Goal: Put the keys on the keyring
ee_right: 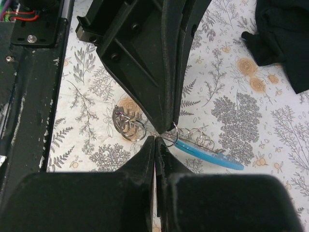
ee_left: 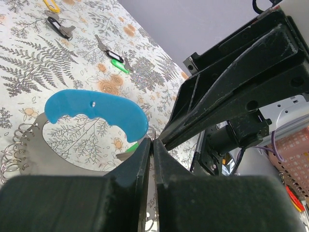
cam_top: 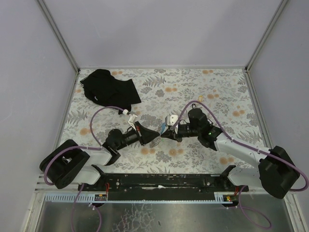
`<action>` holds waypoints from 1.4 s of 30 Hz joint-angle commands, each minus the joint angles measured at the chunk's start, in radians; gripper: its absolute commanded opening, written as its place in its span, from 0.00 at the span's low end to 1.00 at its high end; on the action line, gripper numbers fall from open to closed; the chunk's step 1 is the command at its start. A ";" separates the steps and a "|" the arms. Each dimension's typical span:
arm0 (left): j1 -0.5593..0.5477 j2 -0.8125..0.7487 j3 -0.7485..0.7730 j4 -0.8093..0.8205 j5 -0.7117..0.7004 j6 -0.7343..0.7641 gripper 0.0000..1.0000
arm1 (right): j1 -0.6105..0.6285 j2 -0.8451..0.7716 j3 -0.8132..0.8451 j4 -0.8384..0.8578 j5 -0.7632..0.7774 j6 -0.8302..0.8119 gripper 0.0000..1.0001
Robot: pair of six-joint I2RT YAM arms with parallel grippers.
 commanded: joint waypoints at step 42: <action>0.107 0.038 0.183 -0.140 0.526 0.447 0.35 | 0.010 -0.040 0.248 -0.370 0.010 -0.293 0.00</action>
